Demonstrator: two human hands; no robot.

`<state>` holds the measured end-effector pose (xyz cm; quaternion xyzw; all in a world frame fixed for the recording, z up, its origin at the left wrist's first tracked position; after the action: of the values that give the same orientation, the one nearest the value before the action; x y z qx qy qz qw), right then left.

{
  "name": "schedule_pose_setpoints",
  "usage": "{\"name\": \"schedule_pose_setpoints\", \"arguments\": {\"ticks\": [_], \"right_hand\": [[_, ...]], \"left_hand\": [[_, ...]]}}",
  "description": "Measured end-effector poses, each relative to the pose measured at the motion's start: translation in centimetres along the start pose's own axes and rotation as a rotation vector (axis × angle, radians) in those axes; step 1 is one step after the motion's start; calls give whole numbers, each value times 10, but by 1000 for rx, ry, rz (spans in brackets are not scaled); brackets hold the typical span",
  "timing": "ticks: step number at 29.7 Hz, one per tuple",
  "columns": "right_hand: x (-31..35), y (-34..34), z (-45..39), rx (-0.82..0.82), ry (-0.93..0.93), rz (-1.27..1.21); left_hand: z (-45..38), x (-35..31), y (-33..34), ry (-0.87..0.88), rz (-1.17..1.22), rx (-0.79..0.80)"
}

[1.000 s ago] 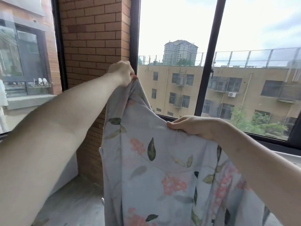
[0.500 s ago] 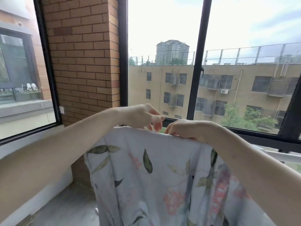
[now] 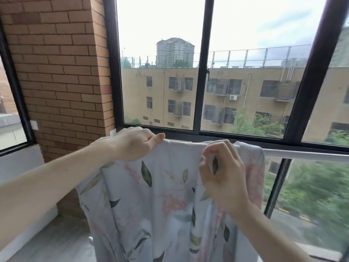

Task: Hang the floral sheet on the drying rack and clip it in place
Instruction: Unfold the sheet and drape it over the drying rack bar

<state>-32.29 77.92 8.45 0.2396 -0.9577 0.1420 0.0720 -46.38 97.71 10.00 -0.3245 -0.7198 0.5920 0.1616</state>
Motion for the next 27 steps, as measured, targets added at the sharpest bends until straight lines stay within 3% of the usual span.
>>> {"name": "schedule_pose_setpoints", "arguments": {"ticks": [3,7,12,15,18,22,27], "right_hand": [[-23,-24,43,-41,80,141],[-59,-55,123,-170,447,191],[-92,-50,198,0,834,176],[-90,-54,192,20,760,155],[-83,-75,168,-157,728,81],[-58,-113,99,-347,545,66],[-42,-144,-6,-455,285,88]], "left_hand": [[-4,9,0,-26,-12,-13],[-7,9,8,-23,-11,1],[-1,2,2,-19,18,-5],[2,2,3,-12,2,32],[5,4,7,3,8,66],[5,2,12,26,63,137],[-2,-6,5,45,292,253]]}}
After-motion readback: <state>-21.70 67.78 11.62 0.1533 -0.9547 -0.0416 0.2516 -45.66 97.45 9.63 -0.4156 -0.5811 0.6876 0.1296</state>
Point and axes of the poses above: each hand's wrist, its own z-axis away from the middle knuckle, its own y-axis out of the palm, x = y × z, the point moved 10 cm from there along -z, towards the middle knuckle, and after that the axes turned 10 degrees about -y, right-handed, at the moved point
